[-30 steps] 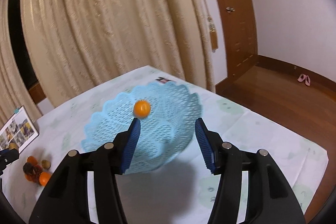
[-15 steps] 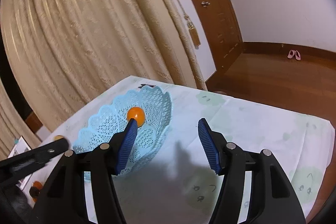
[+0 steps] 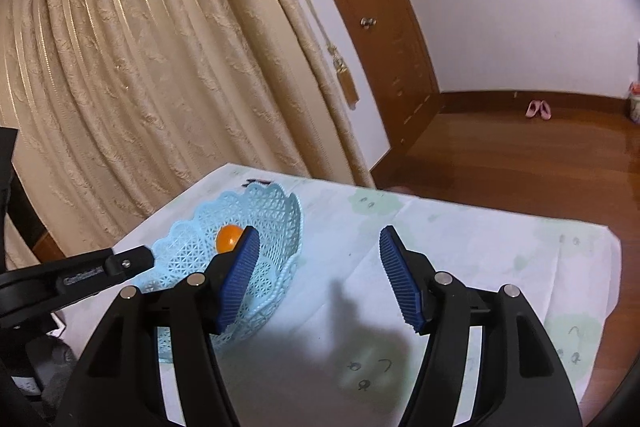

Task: Organize fruits
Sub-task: 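Carry both fruits to the blue basket and open both tools to drop them, then move the left tool back and grasp the dark passion fruit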

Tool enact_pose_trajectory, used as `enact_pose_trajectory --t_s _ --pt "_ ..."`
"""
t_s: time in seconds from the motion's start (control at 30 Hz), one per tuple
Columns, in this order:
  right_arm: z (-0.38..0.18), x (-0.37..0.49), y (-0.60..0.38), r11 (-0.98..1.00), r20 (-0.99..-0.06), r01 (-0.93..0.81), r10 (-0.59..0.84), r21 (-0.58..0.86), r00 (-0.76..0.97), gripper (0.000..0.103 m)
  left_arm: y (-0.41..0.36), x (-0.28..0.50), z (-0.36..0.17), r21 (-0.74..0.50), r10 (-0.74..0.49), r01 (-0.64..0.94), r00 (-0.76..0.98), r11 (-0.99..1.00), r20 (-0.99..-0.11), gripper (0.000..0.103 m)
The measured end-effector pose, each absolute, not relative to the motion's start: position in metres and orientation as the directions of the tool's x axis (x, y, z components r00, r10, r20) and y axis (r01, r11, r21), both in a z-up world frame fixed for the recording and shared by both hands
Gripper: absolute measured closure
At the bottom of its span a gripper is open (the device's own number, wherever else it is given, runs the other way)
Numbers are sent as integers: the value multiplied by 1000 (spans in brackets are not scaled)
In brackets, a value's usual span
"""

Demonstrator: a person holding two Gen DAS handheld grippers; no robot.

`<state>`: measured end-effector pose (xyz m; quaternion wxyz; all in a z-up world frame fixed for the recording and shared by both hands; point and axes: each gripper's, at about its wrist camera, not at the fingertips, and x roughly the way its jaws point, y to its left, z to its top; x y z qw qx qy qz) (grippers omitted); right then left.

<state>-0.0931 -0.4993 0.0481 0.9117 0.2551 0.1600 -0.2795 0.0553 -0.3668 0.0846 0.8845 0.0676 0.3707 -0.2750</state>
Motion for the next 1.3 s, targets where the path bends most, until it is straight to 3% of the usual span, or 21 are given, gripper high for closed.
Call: enact_pose_trajectory --t_s 0.03,0.1,0.47,0.7,1.0,1.3 --pt "50 -94 -497 713 -424 597 -443 367 790 38 -362 55 86 -92 -440 533 574 841 -691 41" --pt "52 -95 -495 710 -408 609 -469 354 783 34 -349 52 92 -90 -436 513 609 854 -663 20" --pt "61 -112 -479 608 -329 746 -670 272 666 30 -274 32 114 19 -409 507 716 862 -565 19" --pt "61 -125 -454 585 -352 757 -670 292 653 26 -219 27 127 36 -403 496 744 868 -533 15" --pt "73 -105 -400 734 -395 614 -492 291 776 26 -133 44 149 -5 -355 416 769 909 -532 14" --pt "85 -62 -312 927 -437 303 -183 222 881 20 -54 56 149 -22 -303 350 775 937 -554 12"
